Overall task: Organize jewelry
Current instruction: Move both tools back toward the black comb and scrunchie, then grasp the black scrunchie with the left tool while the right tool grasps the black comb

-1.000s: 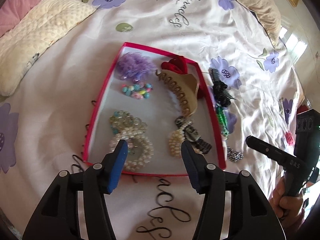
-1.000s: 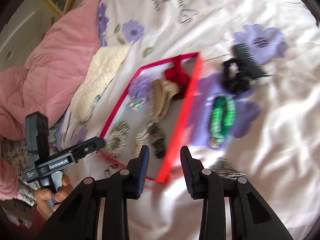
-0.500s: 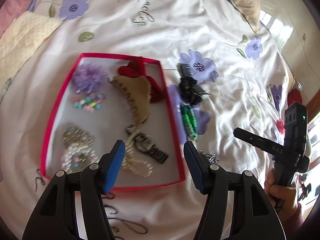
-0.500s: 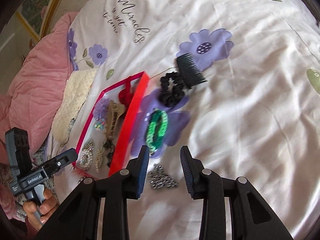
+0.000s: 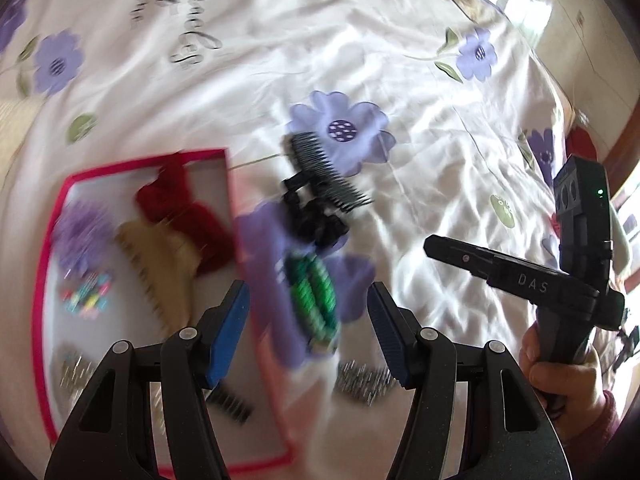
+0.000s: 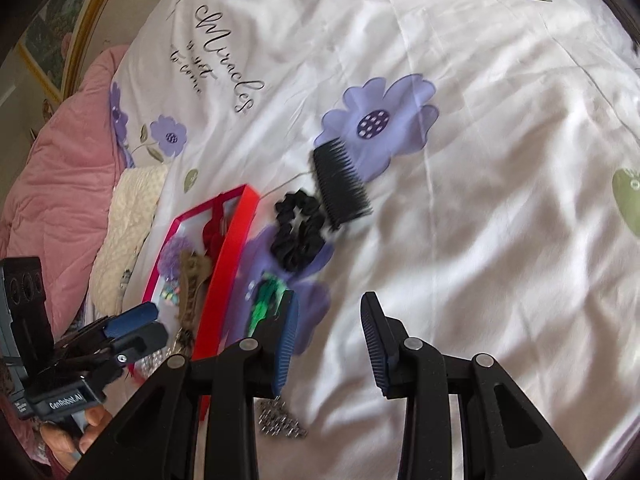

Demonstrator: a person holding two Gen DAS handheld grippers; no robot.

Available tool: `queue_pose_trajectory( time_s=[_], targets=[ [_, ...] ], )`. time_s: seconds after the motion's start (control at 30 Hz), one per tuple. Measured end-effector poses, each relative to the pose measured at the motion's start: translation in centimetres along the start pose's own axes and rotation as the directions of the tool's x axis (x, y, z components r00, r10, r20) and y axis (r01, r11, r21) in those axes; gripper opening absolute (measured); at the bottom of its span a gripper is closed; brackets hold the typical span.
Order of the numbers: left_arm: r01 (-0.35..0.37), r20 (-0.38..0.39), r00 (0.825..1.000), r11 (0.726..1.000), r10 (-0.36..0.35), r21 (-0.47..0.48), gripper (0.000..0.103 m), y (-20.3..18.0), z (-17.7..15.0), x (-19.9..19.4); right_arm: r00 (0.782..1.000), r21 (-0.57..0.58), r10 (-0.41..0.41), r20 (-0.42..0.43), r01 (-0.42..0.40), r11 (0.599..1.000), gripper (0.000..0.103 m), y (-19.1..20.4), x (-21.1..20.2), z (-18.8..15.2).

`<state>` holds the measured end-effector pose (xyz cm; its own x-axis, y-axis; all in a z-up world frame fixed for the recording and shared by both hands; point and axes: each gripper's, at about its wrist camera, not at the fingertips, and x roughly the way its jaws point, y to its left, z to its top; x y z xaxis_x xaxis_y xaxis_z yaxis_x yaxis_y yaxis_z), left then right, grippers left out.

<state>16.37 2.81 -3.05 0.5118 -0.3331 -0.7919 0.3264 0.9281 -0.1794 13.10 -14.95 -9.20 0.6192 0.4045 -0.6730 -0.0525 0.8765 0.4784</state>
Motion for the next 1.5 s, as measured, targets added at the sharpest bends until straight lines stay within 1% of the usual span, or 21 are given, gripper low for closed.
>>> queue_pose_trajectory(
  time_s=[0.07,0.2,0.33,0.37,0.4,0.43,0.47,0.5,0.53,0.57,0.63,0.67,0.8,0.97,1.1,1.2,1.27,1.3,1.33,1.5],
  targets=[
    [0.001,-0.016,1.000,1.000,0.000,0.026,0.060,-1.0,1.5,1.9,1.000,0.017,-0.004,-0.002,0.004,1.000,0.035,-0.8,0.3,0.7],
    [-0.004,-0.054,0.999,0.998,0.008,0.056,0.060,-2.3,3.3,5.5,1.000,0.038,-0.008,0.009,0.007,0.999,0.035,-2.2,0.3,1.7],
    [-0.038,-0.104,0.993,0.996,0.046,0.080,0.059,-3.3,4.5,9.2,1.000,0.057,-0.003,0.017,0.002,0.998,0.035,-3.3,0.3,2.4],
    [-0.047,-0.122,0.991,0.995,0.057,0.083,0.056,-3.4,4.8,10.2,1.000,0.065,-0.002,0.018,0.001,0.998,0.035,-3.7,0.4,2.5],
    [-0.047,-0.136,0.989,0.995,0.058,0.086,0.045,-3.4,4.9,10.9,1.000,0.068,-0.002,0.018,0.001,0.998,0.035,-3.9,0.4,2.6],
    [-0.041,-0.151,0.987,0.995,0.054,0.088,0.029,-3.4,4.9,11.5,1.000,0.074,0.001,0.018,-0.002,0.997,0.035,-4.1,0.5,2.8],
    [-0.037,-0.166,0.985,0.995,0.052,0.088,0.024,-3.4,4.9,12.1,1.000,0.078,0.003,0.018,-0.004,0.997,0.035,-4.2,0.6,2.8],
    [-0.034,-0.176,0.983,0.996,0.049,0.086,0.015,-3.2,4.9,12.5,1.000,0.082,0.008,0.017,-0.009,0.997,0.035,-4.4,0.7,2.9],
    [-0.029,-0.174,0.984,0.996,0.043,0.084,0.012,-3.1,4.8,12.6,1.000,0.083,0.011,0.016,-0.012,0.996,0.035,-4.4,0.8,3.0],
    [-0.020,-0.168,0.985,0.997,0.033,0.081,0.007,-3.0,4.8,12.5,1.000,0.084,0.017,0.015,-0.019,0.996,0.035,-4.3,1.0,3.0],
    [0.005,-0.142,0.990,0.998,0.003,0.055,0.002,-2.5,4.7,11.6,1.000,0.081,0.027,0.011,-0.028,0.996,0.035,-4.1,1.3,3.0],
    [0.022,-0.121,0.992,0.999,-0.018,0.035,0.002,-2.1,4.6,10.7,0.999,0.079,0.033,0.006,-0.033,0.996,0.035,-3.9,1.6,3.0],
    [0.060,-0.060,0.996,0.998,-0.060,-0.004,0.002,-1.0,3.7,7.4,0.998,0.079,0.063,-0.015,-0.062,0.995,0.035,-3.1,3.3,3.2],
    [0.085,0.021,0.996,0.995,-0.084,-0.042,0.002,0.5,2.8,3.4,0.994,0.094,0.101,-0.049,-0.096,0.991,0.035,-2.2,5.8,3.5],
    [0.099,0.053,0.994,0.992,-0.095,-0.072,0.002,0.9,2.6,1.7,0.991,0.145,0.115,-0.067,-0.104,0.984,0.035,-2.5,8.1,3.8],
    [0.111,0.073,0.992,0.990,-0.105,-0.085,0.002,1.3,2.1,0.4,0.989,0.199,0.142,-0.051,-0.129,0.972,0.035,-3.2,8.9,4.2],
    [0.114,0.083,0.991,0.990,-0.107,-0.086,0.002,1.5,1.8,-0.4,0.989,0.217,0.145,-0.039,-0.133,0.967,0.028,-3.5,9.2,4.5],
    [0.113,0.090,0.990,0.990,-0.105,-0.085,0.002,1.5,1.6,-0.9,0.990,0.218,0.135,-0.036,-0.124,0.968,0.014,-3.5,9.3,4.7],
    [0.114,0.097,0.990,0.990,-0.106,-0.086,0.002,1.6,1.4,-1.3,0.990,0.217,0.134,-0.036,-0.123,0.968,0.004,-3.5,9.4,4.7],
    [0.110,0.123,0.988,0.989,-0.098,-0.095,0.002,2.3,0.8,-3.2,0.993,0.179,0.120,0.006,-0.119,0.977,0.002,-2.4,6.9,4.4]
  ],
)
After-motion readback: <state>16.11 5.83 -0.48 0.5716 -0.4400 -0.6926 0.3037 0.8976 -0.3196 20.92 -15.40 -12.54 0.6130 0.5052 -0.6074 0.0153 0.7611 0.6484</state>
